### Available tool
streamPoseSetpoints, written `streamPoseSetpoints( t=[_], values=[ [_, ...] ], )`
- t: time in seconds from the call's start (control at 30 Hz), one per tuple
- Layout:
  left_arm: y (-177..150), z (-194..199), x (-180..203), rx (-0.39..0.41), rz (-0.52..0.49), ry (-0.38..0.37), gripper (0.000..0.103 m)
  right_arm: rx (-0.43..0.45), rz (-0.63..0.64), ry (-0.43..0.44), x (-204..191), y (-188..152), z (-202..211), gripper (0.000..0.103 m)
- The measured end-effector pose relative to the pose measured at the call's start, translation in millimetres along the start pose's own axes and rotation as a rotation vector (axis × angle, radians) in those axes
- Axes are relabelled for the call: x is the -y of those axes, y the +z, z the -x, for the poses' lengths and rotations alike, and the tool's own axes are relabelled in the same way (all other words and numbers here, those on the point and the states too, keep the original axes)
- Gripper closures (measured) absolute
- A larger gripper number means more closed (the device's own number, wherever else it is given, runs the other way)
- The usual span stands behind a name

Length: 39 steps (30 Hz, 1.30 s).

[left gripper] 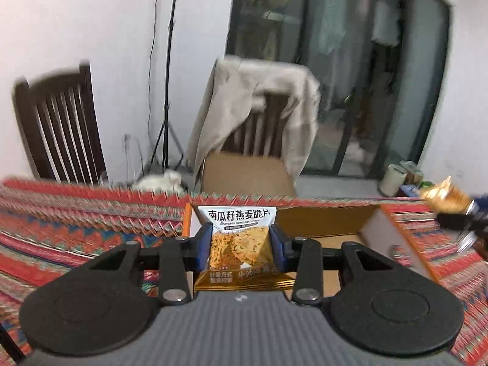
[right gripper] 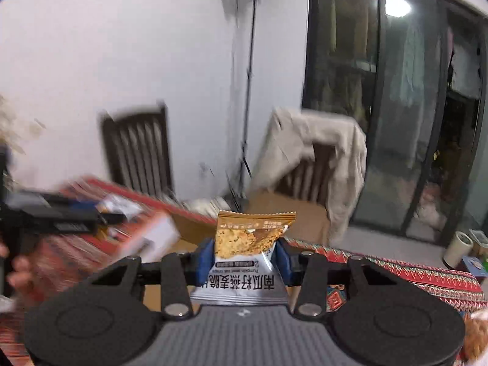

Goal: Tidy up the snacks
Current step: 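Carry the crisp packet into the cardboard box and open the left tool, then withdraw both tools from the box back toward the snack pile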

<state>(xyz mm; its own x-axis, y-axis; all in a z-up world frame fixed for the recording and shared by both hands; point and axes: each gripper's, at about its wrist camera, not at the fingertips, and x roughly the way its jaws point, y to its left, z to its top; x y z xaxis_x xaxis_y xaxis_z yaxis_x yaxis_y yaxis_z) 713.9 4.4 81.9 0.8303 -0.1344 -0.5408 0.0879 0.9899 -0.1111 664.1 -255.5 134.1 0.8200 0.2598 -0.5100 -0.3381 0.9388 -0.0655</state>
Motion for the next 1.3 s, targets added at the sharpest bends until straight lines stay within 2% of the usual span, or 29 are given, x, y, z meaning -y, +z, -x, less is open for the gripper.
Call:
streamPoseSetpoints(
  t=[0.1,0.23,0.3,0.33,0.37,0.43,0.47,0.6,0.7,0.8,0.93,0.97,1.07,1.17,1.3],
  values=[
    [7.0,-53.5,-6.1,-0.043,0.012,0.02,0.062,-0.14,-0.025,-0.035,13.5,-3.2,-97.4,0.06],
    [6.2,-95.1,4.4,-0.089,-0.107,0.093,0.058,-0.254,0.012,-0.059,17.4,-14.3,-183.7,0.06],
    [0.5,-104.4,5.4,-0.116,-0.106,0.103,0.05,-0.282,0.03,-0.086,18.8,-22.8,-206.5,0.059],
    [0.3,-103.5,4.4,-0.111,-0.089,0.079,0.037,-0.295,0.04,-0.101,18.4,-27.8,-215.0,0.056],
    [0.0,-101.9,3.8,-0.087,-0.09,0.07,0.023,-0.311,0.038,-0.114,19.8,-33.4,-220.5,0.045],
    [-1.1,-97.8,4.0,-0.05,-0.103,0.077,0.021,-0.322,0.011,-0.114,23.2,-36.1,-222.1,0.035],
    [-1.1,-97.9,3.6,-0.05,-0.102,0.066,0.021,-0.296,-0.003,-0.116,24.5,-36.8,-217.1,0.027],
    [1.6,-98.7,2.8,-0.055,-0.097,0.049,0.021,-0.221,-0.077,-0.124,31.0,-41.0,-197.5,0.023],
    [2.8,-86.1,4.5,-0.018,-0.093,0.097,0.021,-0.227,-0.106,-0.129,37.9,-42.7,-195.1,0.023],
    [11.7,-51.9,1.7,-0.002,-0.045,0.06,0.02,-0.245,-0.082,-0.127,33.3,-41.6,-185.9,0.023],
    [29.2,18.8,1.4,0.024,-0.018,0.025,0.011,-0.174,-0.056,-0.089,24.4,-20.6,-127.8,0.021],
    [32.5,36.9,1.6,0.025,-0.014,0.012,0.006,-0.154,-0.045,-0.089,22.3,-13.8,-110.0,0.018],
    [30.0,105.1,6.4,0.051,-0.014,-0.036,0.003,-0.084,-0.021,-0.092,17.0,3.0,-46.5,0.011],
    [3.3,183.1,13.6,0.111,-0.092,-0.044,0.0,-0.018,-0.022,-0.066,11.8,4.3,24.5,0.0],
    [-55.1,270.0,19.4,0.157,-0.148,-0.03,0.0,0.068,-0.092,-0.061,3.5,-21.0,111.5,0.0]
  ],
)
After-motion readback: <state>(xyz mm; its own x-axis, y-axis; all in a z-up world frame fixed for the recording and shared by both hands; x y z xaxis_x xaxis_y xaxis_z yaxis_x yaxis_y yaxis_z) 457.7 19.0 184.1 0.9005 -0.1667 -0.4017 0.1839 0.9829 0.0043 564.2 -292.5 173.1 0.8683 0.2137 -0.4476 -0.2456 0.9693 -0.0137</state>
